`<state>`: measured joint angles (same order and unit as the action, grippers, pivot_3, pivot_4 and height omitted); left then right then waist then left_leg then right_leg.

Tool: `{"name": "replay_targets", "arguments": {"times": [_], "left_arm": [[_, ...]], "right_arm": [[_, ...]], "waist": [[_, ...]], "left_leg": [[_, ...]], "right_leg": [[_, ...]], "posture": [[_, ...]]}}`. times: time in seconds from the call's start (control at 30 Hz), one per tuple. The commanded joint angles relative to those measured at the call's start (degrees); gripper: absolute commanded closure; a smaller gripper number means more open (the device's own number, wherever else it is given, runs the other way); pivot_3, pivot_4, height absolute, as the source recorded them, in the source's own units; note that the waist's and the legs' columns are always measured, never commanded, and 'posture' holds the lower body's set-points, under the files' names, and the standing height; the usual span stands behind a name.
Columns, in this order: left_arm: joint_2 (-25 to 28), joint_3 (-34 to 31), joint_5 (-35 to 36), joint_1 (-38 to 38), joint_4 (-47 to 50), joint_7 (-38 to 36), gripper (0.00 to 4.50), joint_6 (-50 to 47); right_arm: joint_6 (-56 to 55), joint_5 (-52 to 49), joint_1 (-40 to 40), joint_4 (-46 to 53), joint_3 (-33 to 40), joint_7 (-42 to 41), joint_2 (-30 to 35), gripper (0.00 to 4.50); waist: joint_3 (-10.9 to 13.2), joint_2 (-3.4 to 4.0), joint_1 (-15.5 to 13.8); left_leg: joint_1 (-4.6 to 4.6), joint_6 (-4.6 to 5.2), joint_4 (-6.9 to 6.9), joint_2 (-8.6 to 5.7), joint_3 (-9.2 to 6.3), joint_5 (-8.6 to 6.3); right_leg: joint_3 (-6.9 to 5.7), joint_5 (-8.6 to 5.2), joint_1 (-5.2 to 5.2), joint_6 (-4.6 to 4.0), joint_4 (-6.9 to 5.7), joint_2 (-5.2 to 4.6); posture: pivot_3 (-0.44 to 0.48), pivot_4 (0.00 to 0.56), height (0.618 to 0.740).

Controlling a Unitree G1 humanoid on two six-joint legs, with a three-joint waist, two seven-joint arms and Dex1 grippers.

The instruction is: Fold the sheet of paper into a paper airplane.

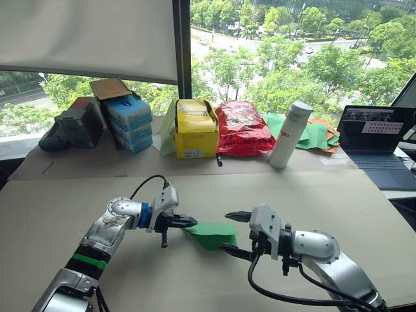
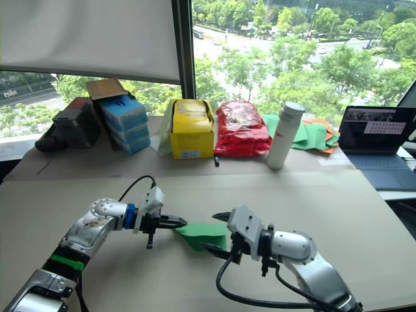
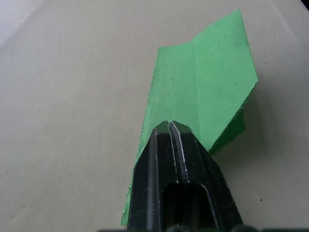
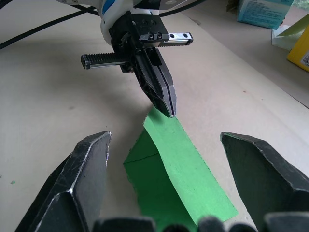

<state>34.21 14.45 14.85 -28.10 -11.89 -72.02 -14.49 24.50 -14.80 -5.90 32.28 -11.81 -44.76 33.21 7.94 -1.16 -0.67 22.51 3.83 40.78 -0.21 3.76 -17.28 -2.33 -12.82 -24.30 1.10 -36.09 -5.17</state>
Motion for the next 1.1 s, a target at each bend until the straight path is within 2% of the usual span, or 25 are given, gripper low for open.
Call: {"name": "replay_targets", "arguments": {"times": [0.03,0.23,0.53,1.1], "left_arm": [[-0.16,0.67,-1.46,0.75,0.92,-0.48,4.48,2.14],[0.44,3.88,-8.92,2.26,-2.16,1.70,4.48,8.02],[-2.09,3.52,-9.45,0.02,-3.75,3.74,4.48,6.62],[-1.20,4.27,-11.92,0.39,-3.03,3.98,4.48,6.72]], "right_arm": [[0.49,-1.34,1.04,3.72,2.14,0.28,1.19,0.50],[-0.66,0.47,3.10,4.53,1.63,-0.18,3.34,0.50],[-6.95,7.81,2.64,1.52,-3.06,-2.20,6.93,0.50],[-13.01,13.93,-0.34,-2.88,-5.56,-2.64,5.97,0.50]], "waist": [[0.00,0.00,0.00],[-0.02,-0.01,-0.12],[-0.02,-0.02,-0.22],[-0.03,-0.02,-0.10]], "left_leg": [[0.00,0.04,0.01,0.00,0.00,-0.02],[-0.12,0.09,0.05,-0.01,0.00,-0.05],[-0.21,0.12,0.06,-0.02,0.00,-0.06],[-0.24,0.11,0.10,-0.02,0.01,-0.06]], "right_leg": [[0.00,0.00,0.01,0.00,0.00,0.02],[0.00,0.00,0.14,0.04,0.01,0.00],[0.01,0.01,0.21,0.07,-0.02,0.02],[0.02,0.02,0.24,0.09,-0.02,0.08]], "posture": [[0.000,0.150,0.740],[0.000,0.150,0.740],[0.000,0.150,0.740],[0.000,0.150,0.740]]}}
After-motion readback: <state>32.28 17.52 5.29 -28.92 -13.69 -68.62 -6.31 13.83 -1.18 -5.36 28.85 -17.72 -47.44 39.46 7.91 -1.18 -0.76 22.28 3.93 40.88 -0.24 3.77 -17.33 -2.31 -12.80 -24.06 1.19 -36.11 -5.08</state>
